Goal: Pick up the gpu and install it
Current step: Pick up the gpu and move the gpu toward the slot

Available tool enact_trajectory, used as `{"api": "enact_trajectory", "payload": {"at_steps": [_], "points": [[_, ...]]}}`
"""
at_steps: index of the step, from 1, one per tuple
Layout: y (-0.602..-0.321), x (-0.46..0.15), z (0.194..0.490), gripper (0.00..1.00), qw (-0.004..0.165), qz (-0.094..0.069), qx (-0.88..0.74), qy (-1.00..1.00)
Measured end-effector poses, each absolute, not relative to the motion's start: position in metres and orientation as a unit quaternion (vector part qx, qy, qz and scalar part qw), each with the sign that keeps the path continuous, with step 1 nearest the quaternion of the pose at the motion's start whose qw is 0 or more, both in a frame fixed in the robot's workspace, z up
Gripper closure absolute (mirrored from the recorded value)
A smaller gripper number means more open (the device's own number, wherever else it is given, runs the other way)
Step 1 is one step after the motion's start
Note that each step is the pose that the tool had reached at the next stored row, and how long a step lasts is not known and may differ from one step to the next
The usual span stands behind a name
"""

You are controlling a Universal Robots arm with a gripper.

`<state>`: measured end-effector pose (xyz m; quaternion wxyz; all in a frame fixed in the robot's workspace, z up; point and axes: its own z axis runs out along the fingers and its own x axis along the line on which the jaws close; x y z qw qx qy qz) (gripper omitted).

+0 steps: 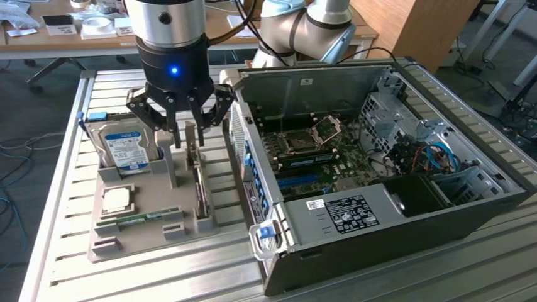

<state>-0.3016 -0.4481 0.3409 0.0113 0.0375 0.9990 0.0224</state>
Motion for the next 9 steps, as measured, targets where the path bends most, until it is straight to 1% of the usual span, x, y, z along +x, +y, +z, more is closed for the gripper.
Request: {"api": "enact_trajectory", "payload": {"at_steps": [9], "points": [[-0.4481, -0.3016, 0.3389, 0.59, 0.011, 0.022, 0.037, 0.999]]}}
